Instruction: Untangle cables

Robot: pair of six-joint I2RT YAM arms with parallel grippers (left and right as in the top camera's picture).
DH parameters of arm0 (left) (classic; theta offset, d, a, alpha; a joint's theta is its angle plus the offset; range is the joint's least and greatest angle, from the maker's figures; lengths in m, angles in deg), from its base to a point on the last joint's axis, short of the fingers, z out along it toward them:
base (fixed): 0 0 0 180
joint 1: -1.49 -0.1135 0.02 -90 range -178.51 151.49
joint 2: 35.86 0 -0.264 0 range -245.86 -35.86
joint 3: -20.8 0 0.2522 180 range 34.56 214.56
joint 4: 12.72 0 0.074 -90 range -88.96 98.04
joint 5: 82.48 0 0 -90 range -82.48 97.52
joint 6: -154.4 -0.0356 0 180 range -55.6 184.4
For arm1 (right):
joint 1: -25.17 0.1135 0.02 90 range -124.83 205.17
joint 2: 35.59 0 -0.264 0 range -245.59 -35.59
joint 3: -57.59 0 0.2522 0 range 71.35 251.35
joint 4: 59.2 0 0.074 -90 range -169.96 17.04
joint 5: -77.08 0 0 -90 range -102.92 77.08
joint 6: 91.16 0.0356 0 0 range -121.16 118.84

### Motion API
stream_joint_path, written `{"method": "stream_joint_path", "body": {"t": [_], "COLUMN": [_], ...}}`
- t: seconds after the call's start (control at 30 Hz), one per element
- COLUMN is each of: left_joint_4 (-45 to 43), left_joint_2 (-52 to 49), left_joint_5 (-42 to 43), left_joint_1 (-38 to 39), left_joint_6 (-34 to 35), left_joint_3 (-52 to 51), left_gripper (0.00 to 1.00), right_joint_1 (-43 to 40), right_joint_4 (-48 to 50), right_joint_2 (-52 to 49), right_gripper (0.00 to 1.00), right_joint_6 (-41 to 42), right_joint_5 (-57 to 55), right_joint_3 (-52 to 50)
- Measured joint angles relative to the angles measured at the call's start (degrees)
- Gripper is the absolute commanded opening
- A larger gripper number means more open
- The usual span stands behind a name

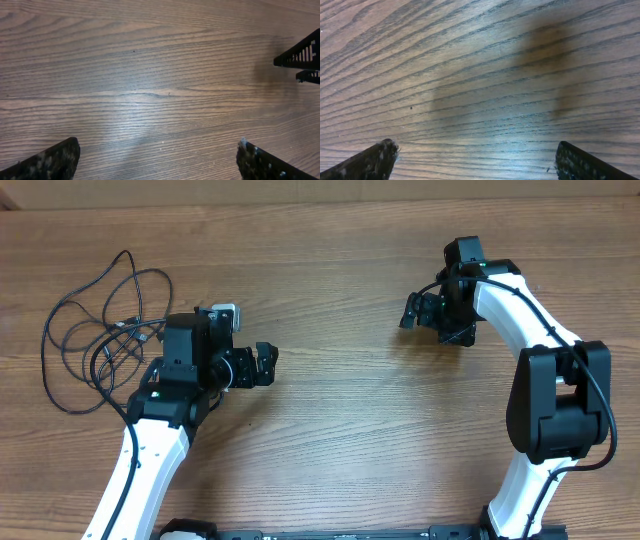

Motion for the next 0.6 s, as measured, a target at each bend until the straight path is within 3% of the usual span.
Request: {"method": "stream_joint_path", "body": {"t": [0.2, 0.6], "left_joint_4": [0.1, 2.2], "left_joint_2": [6.3, 31.4], "left_joint_5": [0.0, 0.0], "left_joint_1": [0.0, 0.0], "left_joint_6": [0.0, 0.0], "left_joint_3": [0.0, -2.6], "left_gripper": [1.00, 1.00], "right_joint_1": [0.0, 0.0], "right_joint_4": [0.0, 0.0], "right_joint_2": [0.0, 0.0], "right_gripper": [1.00, 1.00], "right_joint_6": [0.0, 0.0], "right_joint_5": [0.0, 0.0], "right_joint_3": [0.0, 0.0]}}
